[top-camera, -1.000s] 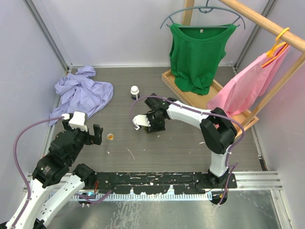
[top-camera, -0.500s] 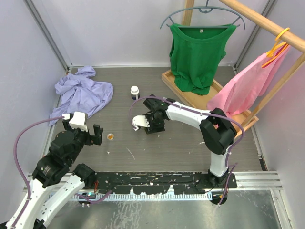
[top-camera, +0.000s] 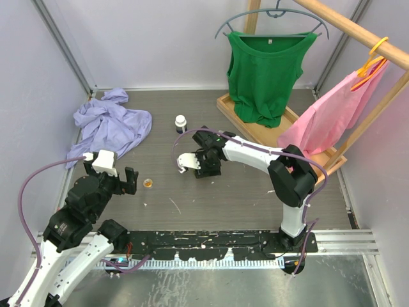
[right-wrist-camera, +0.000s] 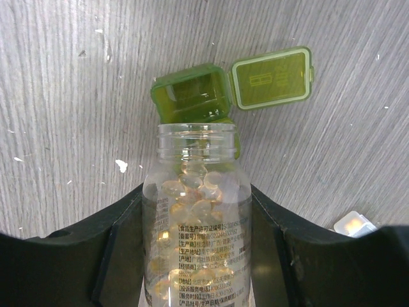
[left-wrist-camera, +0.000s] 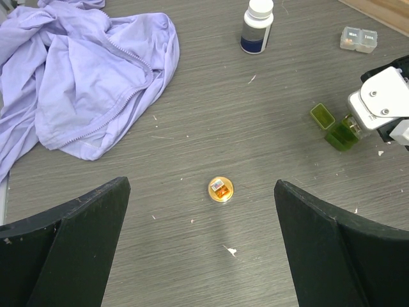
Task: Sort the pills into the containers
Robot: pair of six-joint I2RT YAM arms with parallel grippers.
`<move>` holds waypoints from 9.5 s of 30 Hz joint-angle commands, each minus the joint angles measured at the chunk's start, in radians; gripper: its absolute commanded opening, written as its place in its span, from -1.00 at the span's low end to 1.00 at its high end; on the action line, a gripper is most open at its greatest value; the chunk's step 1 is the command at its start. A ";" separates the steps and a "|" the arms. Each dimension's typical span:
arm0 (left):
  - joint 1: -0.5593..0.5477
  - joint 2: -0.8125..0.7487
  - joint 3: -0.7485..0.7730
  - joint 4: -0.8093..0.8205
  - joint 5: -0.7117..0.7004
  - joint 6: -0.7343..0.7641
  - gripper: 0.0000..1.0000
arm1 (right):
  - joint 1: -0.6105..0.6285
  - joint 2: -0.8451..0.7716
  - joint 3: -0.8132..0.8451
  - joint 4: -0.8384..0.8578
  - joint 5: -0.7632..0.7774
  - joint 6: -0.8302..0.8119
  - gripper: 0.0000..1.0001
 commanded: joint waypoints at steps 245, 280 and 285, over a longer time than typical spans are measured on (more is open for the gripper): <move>-0.012 0.774 -0.045 1.184 0.912 -1.145 -0.54 | -0.341 -0.540 -0.267 0.405 -1.023 0.582 -0.98; -0.042 0.830 0.130 0.780 0.960 -1.047 -0.57 | -0.265 -0.541 -0.231 0.289 -0.806 0.459 -0.98; -0.069 0.855 0.178 0.681 0.949 -1.022 -0.58 | -0.256 -0.547 -0.229 0.289 -0.772 0.460 -0.98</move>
